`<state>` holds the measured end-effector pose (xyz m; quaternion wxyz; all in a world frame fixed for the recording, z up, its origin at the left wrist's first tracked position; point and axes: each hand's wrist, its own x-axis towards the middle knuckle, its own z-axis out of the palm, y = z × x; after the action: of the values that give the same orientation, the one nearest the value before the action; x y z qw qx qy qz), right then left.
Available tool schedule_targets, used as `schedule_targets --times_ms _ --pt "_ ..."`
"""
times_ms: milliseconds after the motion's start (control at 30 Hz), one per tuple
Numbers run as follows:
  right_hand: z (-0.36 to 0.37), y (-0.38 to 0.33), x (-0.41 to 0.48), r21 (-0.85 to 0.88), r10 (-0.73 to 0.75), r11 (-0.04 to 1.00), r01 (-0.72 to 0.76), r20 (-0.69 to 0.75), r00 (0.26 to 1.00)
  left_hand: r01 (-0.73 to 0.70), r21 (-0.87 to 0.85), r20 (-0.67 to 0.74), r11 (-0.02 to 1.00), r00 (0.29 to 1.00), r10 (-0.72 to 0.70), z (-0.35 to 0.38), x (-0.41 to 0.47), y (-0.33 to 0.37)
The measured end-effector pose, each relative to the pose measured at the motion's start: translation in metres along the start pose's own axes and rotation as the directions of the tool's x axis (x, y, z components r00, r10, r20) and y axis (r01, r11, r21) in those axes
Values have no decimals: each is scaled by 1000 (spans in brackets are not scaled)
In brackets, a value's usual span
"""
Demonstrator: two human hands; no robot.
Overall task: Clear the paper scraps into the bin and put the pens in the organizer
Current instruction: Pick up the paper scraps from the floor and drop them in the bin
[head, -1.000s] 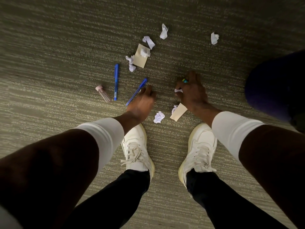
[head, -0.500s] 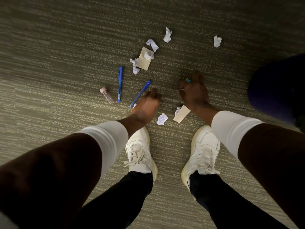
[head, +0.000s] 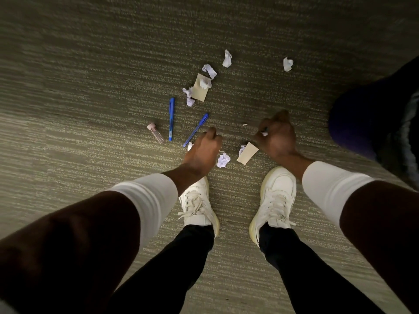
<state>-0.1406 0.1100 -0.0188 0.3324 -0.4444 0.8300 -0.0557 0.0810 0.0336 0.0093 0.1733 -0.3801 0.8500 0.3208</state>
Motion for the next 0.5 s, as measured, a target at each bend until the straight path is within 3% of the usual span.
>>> schedule_targets --times_ms 167,367,500 --pt "-60 3 -64 99 216 971 -216 9 976 24 -36 7 999 1000 -24 -45 -34 48" --pt "-140 -16 -138 272 254 939 -211 -131 958 106 -301 -56 948 990 -129 -92 -49 137" --pt "-200 -13 -163 360 351 900 -245 -267 897 133 -501 -127 855 966 -225 -123 -37 220"
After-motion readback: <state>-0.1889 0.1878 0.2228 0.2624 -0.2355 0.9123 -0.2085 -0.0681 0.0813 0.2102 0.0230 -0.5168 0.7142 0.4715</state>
